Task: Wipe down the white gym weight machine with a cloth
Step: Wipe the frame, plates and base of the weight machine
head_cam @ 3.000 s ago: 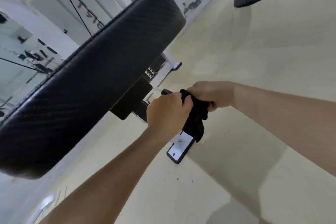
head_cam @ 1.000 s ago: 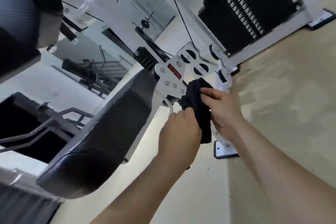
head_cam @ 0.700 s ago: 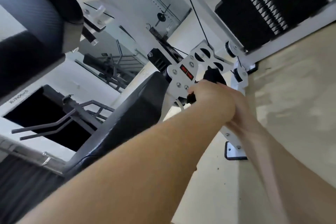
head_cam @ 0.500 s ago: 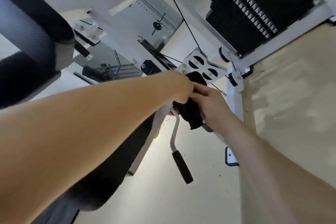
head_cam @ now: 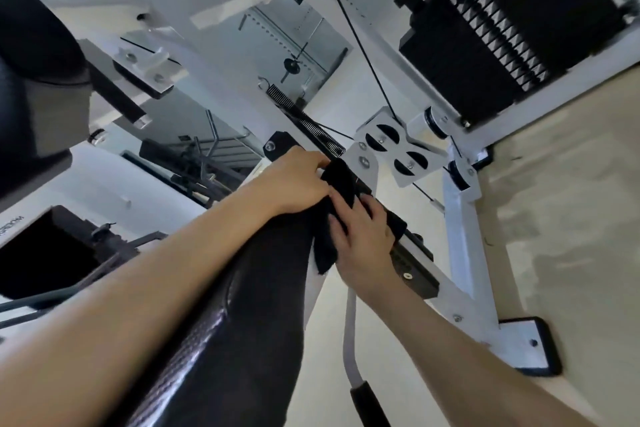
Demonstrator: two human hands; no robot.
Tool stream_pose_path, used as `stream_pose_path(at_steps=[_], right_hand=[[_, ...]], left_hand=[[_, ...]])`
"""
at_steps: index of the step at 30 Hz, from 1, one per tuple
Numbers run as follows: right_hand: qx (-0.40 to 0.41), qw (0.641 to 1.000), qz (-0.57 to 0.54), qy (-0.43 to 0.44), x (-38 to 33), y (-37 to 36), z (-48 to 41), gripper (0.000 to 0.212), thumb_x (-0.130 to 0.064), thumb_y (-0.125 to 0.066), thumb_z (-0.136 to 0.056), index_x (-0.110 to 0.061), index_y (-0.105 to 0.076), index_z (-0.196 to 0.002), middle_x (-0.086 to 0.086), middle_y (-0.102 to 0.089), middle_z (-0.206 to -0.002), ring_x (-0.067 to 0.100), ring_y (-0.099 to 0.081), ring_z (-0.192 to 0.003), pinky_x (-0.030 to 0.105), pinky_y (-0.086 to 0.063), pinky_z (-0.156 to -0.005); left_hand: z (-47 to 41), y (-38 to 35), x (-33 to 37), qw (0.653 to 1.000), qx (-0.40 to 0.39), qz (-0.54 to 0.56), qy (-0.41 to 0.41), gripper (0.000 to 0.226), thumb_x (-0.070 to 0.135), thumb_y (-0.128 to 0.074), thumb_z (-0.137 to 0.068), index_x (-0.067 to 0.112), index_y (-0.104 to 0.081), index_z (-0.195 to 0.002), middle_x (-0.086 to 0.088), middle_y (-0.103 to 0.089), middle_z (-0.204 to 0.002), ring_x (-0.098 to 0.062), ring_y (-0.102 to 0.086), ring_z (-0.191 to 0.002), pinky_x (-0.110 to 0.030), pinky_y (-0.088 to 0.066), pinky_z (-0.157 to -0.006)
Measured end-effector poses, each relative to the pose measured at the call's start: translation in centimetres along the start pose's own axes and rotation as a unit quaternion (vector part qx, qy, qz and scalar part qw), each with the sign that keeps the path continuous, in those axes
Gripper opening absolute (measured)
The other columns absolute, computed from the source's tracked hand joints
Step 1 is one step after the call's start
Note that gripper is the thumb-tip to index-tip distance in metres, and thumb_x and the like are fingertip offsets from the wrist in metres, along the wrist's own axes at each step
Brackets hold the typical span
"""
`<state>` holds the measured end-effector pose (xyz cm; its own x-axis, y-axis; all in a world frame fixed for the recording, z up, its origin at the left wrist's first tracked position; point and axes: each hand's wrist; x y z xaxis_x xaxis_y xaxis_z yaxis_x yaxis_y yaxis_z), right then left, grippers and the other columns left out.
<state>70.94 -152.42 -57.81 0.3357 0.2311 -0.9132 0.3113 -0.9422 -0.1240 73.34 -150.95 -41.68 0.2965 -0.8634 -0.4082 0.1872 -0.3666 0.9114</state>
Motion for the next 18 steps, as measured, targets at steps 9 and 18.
stream_pose_path(at_steps=[9, 18], right_hand=[[0.001, 0.999, 0.038, 0.008, 0.6, -0.7, -4.9, 0.032, -0.030, -0.052, -0.090, -0.019, -0.054, -0.121, 0.001, -0.059, -0.114, 0.024, -0.054, -0.113, 0.046, -0.049, -0.086], [-0.022, 0.999, 0.019, -0.045, 1.8, 0.6, -5.0, 0.057, -0.021, -0.051, -0.091, -0.030, -0.029, -0.144, -0.004, -0.050, -0.132, 0.023, -0.042, -0.126, 0.057, -0.038, -0.099]], left_hand=[[-1.4, -0.5, 1.6, 0.991, -0.068, -0.111, -0.028, 0.027, 0.017, -0.040, -0.091, 0.011, -0.055, -0.113, -0.009, -0.042, -0.114, -0.028, -0.048, -0.106, -0.040, -0.043, -0.095], [-0.1, -0.3, 2.9, 0.973, -0.141, -0.174, -0.054, 0.039, 0.013, -0.040, -0.095, 0.018, -0.051, -0.132, -0.005, -0.057, -0.123, -0.021, -0.055, -0.102, -0.030, -0.044, -0.084]])
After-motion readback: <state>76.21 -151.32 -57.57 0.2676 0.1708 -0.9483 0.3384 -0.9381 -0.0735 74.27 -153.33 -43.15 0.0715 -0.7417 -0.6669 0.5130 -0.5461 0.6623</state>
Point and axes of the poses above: each hand's wrist, its own z-axis away from the middle knuckle, its own y-axis out of the back of the hand, x = y × z
